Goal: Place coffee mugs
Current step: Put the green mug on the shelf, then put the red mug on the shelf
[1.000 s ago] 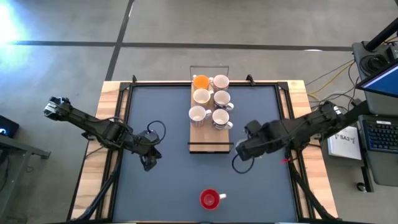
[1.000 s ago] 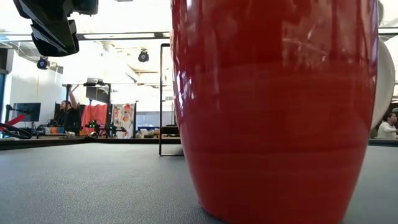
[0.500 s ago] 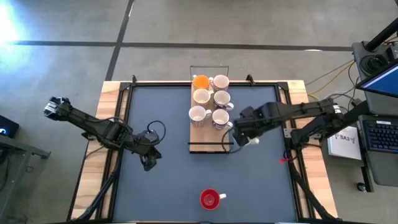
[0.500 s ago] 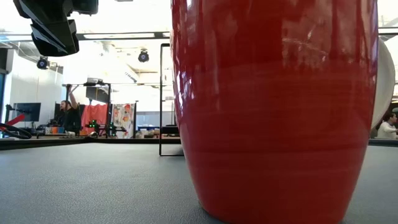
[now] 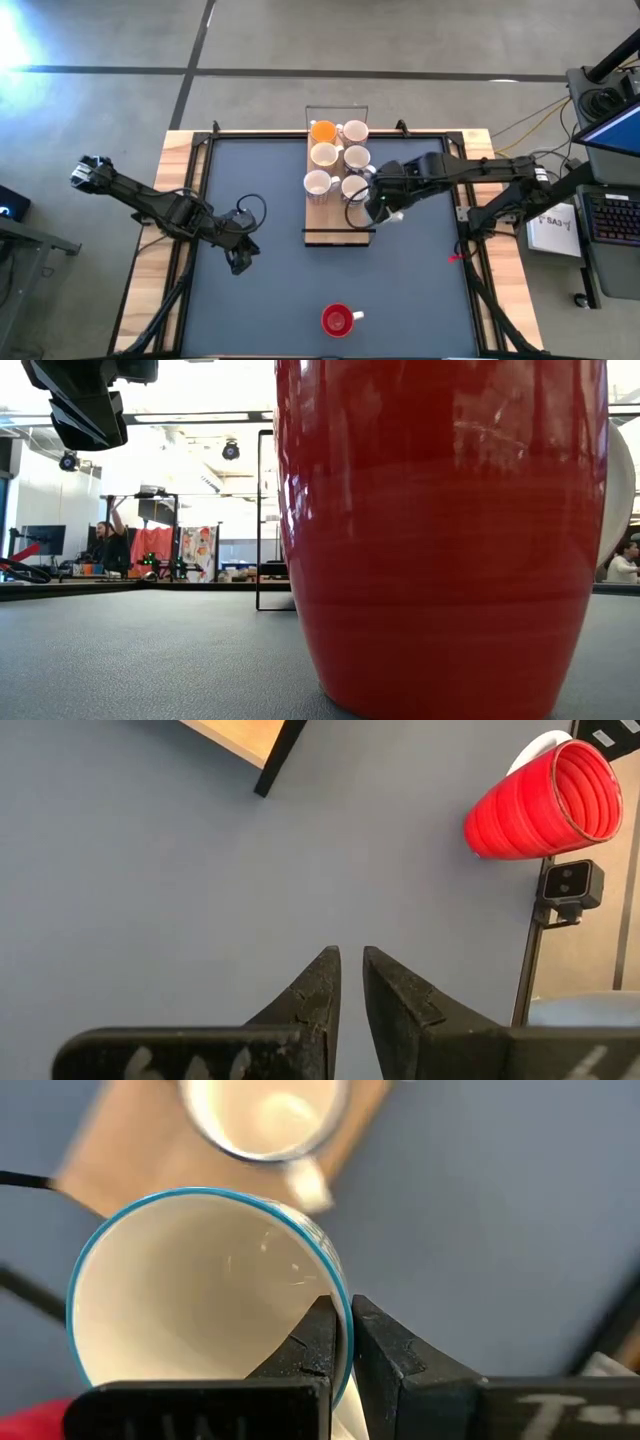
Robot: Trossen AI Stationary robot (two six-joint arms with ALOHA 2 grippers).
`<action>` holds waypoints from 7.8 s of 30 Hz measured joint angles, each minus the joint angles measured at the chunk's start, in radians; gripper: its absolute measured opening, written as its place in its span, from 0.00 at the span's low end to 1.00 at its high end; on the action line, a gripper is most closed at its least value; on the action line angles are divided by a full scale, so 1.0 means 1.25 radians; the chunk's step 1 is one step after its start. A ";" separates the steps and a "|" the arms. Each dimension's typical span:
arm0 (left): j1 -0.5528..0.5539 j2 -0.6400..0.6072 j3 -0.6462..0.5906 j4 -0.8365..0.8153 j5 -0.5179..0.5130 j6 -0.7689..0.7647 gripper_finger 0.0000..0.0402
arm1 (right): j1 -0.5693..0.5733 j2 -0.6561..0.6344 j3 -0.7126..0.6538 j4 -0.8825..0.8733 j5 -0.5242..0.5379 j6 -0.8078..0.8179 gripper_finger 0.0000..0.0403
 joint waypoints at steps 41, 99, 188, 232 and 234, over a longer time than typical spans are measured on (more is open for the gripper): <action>0.000 0.000 0.000 -0.001 -0.018 0.003 0.07 | 0.001 0.155 0.000 0.169 -0.043 -0.091 0.03; 0.000 0.000 -0.001 0.000 -0.014 -0.001 0.07 | 0.001 0.154 -0.050 0.209 -0.063 -0.223 0.03; -0.025 0.004 -0.001 0.094 -0.018 -0.086 0.07 | 0.124 0.047 -0.011 0.125 -0.013 -0.067 0.18; -0.121 0.611 0.513 0.026 -0.081 -0.132 0.07 | 0.405 0.048 -0.048 0.124 0.070 0.087 0.22; -0.121 0.620 0.512 0.033 -0.081 -0.132 0.07 | 0.405 0.048 -0.057 0.124 0.070 0.094 0.23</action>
